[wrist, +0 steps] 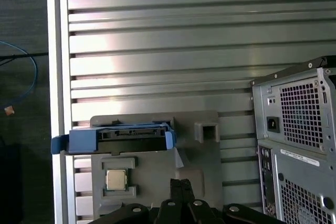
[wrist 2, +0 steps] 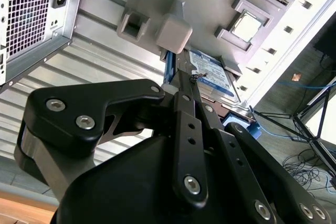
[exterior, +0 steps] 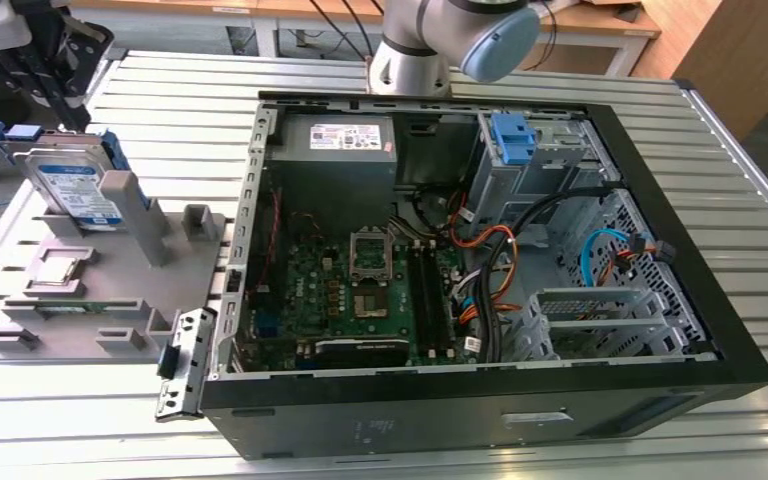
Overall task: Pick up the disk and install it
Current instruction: 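Reach for the disk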
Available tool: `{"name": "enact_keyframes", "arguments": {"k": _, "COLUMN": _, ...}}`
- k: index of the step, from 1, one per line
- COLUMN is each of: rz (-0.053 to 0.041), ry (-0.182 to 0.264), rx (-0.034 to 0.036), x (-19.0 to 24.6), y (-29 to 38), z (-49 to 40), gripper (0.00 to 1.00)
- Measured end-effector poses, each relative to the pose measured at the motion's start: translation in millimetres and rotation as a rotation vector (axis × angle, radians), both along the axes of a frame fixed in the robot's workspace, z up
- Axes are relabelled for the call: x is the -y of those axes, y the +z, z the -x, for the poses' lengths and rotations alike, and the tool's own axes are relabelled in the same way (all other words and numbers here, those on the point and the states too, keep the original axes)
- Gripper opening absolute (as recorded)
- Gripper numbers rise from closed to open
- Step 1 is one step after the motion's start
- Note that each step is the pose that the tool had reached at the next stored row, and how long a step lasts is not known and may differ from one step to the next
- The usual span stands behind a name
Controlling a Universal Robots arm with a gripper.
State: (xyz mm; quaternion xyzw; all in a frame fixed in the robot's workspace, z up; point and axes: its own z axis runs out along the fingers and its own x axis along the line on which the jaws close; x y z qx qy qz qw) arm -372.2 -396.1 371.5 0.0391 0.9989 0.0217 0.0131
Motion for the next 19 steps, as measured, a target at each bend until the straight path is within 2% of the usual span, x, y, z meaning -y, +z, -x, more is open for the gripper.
{"name": "enact_keyframes", "arguments": {"k": 9, "rz": -0.0002, "ry": -0.004, "rx": 0.0001, "x": -3.2, "y": -1.4, "z": 6.4, "gripper": 0.11}}
{"name": "enact_keyframes", "arguments": {"k": 19, "rz": -0.0025, "ry": -0.009, "rx": 0.0, "x": -9.7, "y": -2.9, "z": 15.6, "gripper": 0.11}}
